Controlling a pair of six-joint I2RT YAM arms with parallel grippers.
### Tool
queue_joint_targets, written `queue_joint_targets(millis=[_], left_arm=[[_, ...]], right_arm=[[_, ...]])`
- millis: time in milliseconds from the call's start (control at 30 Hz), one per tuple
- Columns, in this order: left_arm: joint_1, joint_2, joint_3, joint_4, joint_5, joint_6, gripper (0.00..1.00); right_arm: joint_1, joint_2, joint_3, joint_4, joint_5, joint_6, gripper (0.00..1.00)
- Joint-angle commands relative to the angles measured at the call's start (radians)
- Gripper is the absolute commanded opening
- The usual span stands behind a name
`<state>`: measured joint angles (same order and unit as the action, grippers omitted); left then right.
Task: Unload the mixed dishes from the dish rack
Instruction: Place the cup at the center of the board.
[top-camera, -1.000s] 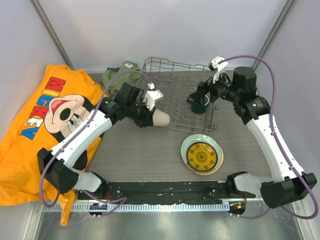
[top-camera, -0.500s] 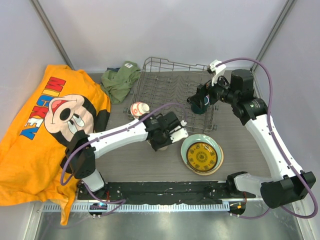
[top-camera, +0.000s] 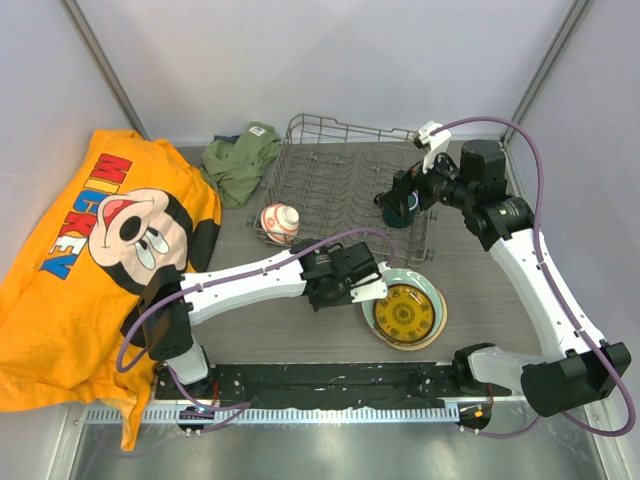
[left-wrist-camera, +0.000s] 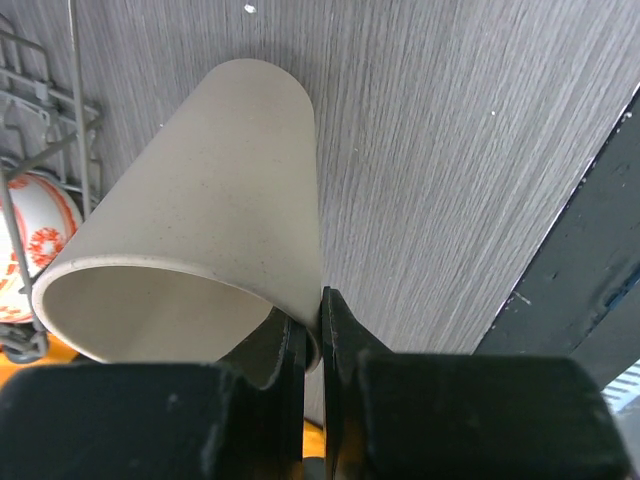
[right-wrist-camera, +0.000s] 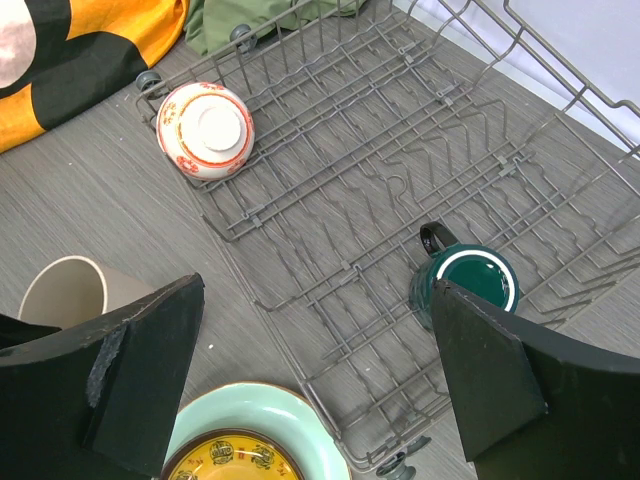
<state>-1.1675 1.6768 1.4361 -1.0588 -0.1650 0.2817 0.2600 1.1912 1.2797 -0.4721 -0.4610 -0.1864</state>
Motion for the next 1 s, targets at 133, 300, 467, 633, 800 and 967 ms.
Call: queue_joint_targets(millis=[133,300,467,633,800,967], left_arm=[[-0.049,-0.011,0.052,-0.085,-0.008,0.071,0.00],[-0.069,-0.005,0.053,-0.096,0.018,0.082,0.00],[-0.081,0.024,0.072,-0.102,0.030,0.090,0.00],[-0.095,0.066,0.096,-0.109,0.051,0.096,0.00],[-0.106,0.090,0.113,-0.124,0.053,0.097,0.07],[-0.106,0.092,0.113,-0.125,0.053,0.100,0.17]], right_arm=[[0.004,0.004,0.003,0.033,0.010,-0.016,1.00],[0.004,0.007,0.000,0.033,0.009,-0.016,1.00],[0.004,0.010,-0.010,0.033,0.004,-0.018,0.99],[0.004,0.016,-0.003,0.032,0.008,-0.018,1.00],[0.002,0.031,0.017,0.016,0.051,-0.033,1.00],[0.004,0.067,0.020,0.006,0.120,-0.056,1.00]])
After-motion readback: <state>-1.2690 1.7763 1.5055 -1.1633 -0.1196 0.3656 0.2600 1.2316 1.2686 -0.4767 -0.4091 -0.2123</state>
